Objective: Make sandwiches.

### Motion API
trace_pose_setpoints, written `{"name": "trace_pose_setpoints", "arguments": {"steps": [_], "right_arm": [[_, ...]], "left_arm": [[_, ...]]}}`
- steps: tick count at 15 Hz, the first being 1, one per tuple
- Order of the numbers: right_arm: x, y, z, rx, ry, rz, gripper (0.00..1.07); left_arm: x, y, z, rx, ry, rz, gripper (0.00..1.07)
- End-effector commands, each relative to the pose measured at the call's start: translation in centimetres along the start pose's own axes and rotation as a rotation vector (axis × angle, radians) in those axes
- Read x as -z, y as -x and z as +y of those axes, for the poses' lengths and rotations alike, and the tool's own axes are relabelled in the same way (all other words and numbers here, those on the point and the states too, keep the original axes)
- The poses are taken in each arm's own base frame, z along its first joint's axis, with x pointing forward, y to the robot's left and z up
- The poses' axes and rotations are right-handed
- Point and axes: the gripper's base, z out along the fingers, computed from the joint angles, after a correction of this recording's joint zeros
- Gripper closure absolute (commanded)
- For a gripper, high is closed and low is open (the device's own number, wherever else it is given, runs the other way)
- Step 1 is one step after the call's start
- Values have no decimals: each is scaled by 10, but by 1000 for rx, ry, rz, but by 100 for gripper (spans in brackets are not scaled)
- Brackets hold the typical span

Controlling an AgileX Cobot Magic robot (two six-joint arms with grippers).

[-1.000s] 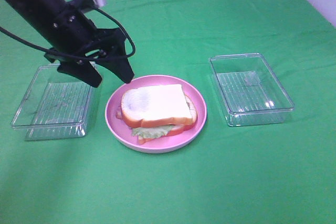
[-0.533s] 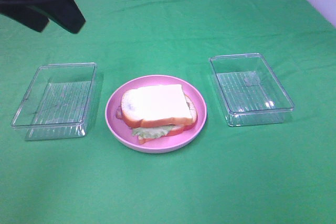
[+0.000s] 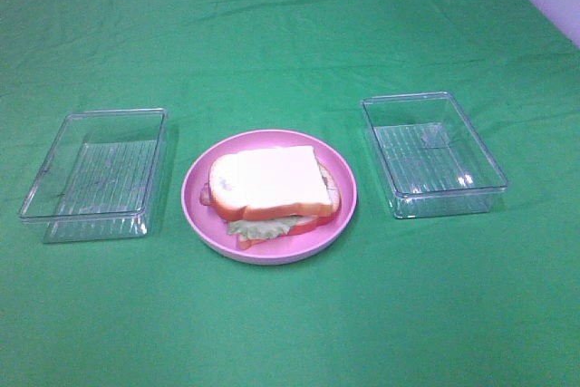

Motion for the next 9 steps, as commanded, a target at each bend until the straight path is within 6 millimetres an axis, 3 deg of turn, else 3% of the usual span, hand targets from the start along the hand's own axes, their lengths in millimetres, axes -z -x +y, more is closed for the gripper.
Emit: {"name": "trace_pose_setpoints", "arguments": {"steps": [1,2,3,7,8,9], "right_arm": [[1,0,0,14,-6,-22,42],[1,0,0,14,-6,-22,42],[1,0,0,14,-6,-22,42],[1,0,0,14,-6,-22,42],[1,0,0,14,-6,-22,42],[1,0,0,14,-6,-22,42]], "left_arm": [[15,-54,-10,-16,-8,42,32],[15,-54,-10,-16,-8,42,32],[17,-88,-14,-31,-4,23,32],[4,-166,-15,-38,23,-30,32],[-6,-179,-9,-44,65,-44,32],[-6,-179,-9,-44,65,-44,32]]}}
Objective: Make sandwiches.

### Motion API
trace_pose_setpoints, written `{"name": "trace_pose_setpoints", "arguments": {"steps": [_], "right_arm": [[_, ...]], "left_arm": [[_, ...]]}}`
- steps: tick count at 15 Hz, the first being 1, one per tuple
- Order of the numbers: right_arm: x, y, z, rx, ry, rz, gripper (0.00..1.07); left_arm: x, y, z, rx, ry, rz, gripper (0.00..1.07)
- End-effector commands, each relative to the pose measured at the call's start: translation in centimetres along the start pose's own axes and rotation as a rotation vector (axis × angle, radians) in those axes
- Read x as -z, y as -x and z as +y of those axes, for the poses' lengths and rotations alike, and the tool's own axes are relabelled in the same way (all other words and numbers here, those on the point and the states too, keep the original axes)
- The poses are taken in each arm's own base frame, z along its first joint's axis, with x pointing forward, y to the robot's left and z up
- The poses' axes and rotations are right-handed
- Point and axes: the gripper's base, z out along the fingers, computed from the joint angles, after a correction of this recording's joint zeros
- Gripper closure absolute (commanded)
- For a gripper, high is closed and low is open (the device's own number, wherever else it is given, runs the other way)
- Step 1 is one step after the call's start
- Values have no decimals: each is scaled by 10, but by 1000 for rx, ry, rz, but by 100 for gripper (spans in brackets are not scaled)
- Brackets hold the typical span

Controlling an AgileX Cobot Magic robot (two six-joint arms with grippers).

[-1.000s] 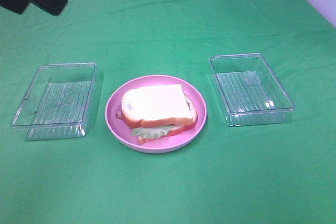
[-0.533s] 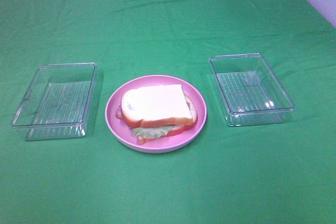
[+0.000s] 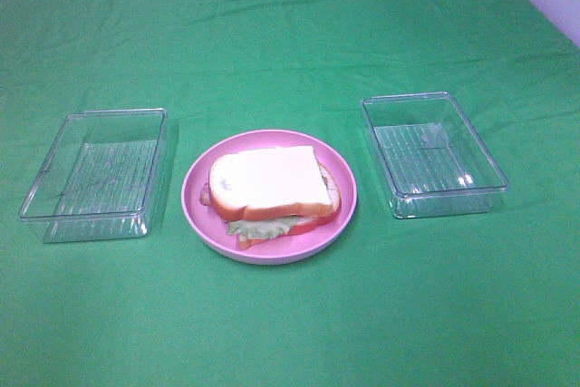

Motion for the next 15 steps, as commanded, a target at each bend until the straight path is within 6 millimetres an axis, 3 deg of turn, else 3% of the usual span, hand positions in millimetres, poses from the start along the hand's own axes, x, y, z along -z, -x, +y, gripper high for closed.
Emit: {"name": "trace_pose_setpoints", "arguments": {"steps": [1,3,15], "right_arm": [[1,0,0,14,-6,-22,42],[1,0,0,13,-5,-23,42],[1,0,0,13,-5,-23,42]], "left_arm": [[-17,-17,8,-4,57,-31,32],[-25,-19,11,3,76,-56,32],[-25,-19,14,-28,110,-43,32]]}}
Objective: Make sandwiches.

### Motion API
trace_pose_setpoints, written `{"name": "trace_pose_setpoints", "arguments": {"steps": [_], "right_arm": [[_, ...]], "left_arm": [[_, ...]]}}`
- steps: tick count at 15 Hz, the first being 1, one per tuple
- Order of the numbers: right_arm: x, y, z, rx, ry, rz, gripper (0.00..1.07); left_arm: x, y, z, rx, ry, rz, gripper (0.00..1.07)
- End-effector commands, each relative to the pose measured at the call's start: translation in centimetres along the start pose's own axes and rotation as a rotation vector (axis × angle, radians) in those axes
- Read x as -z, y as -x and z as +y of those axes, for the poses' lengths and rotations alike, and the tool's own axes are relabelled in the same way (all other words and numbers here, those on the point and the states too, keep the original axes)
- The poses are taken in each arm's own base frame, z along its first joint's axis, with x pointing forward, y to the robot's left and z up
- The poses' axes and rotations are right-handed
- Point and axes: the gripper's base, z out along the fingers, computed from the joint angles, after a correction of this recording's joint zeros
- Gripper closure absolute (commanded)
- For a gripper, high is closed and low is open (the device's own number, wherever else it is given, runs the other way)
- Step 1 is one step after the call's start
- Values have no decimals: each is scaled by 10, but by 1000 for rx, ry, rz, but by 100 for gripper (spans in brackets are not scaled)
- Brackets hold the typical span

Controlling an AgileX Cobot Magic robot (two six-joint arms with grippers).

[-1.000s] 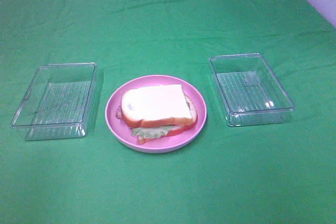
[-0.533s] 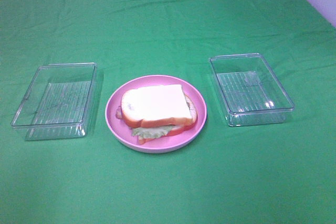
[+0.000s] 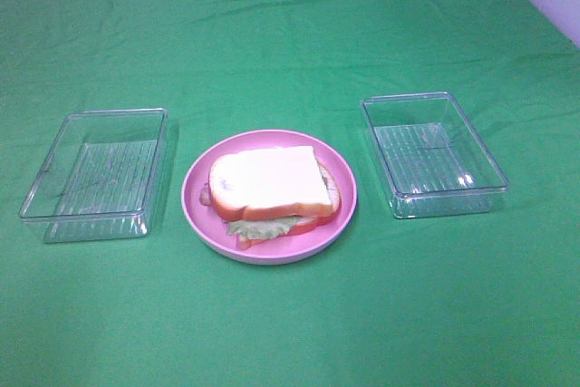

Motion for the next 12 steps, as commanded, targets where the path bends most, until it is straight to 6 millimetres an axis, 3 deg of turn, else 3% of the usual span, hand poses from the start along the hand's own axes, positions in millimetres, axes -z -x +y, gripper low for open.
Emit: {"name": "trace_pose_setpoints", "arguments": {"steps": [1,4,6,9,12], "right_arm": [[1,0,0,13,-5,-23,42],[1,0,0,8,-13,-23,42],[0,1,2,-58,-108,-14,42],[-1,2,4,-158,-264,0,42],[-1,2,4,-186,-307,3,42]], "left_arm": [[0,0,0,-5,7,-20,32],[0,0,0,-6,6,-21,32],[0,0,1,25,52,-20,32],[-2,1,5,132,209,-19,32],[-1,1,7,179,287,-29,32]]}}
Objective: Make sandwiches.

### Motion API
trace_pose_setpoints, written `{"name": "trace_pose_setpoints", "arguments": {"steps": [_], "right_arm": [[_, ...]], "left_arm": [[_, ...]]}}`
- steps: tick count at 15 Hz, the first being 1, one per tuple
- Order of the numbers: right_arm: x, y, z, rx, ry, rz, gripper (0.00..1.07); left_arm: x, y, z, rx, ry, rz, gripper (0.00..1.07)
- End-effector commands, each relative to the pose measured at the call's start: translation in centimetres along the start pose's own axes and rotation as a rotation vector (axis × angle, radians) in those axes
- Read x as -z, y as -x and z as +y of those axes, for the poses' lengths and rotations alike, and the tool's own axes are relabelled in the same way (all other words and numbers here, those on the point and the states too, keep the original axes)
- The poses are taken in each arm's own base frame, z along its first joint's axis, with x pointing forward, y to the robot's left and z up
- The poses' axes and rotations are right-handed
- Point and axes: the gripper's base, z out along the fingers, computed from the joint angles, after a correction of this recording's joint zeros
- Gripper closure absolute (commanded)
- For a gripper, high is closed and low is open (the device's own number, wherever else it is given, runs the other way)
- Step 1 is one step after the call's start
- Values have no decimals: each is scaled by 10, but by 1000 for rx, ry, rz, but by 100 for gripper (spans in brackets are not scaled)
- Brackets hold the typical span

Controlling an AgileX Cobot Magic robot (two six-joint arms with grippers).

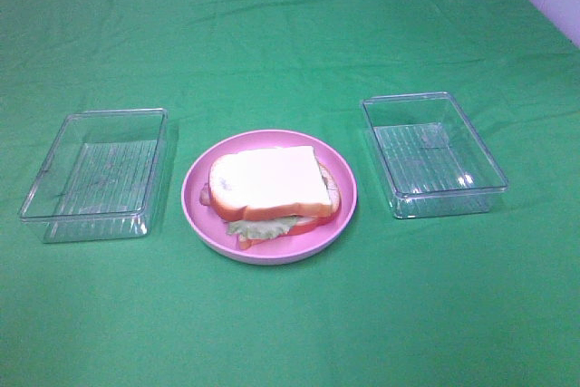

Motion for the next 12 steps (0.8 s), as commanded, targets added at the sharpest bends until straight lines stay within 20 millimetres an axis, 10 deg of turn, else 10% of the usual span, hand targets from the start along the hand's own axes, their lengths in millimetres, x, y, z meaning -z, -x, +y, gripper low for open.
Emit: {"name": "trace_pose_setpoints", "arguments": {"steps": [1,12], "right_arm": [[1,0,1,-19,-44,-23,42],[1,0,2,-29,-53,-22,42]], "left_arm": [[6,-3,0,30,78,-64,32],[21,-13,-7,15,120,-183,32]]}}
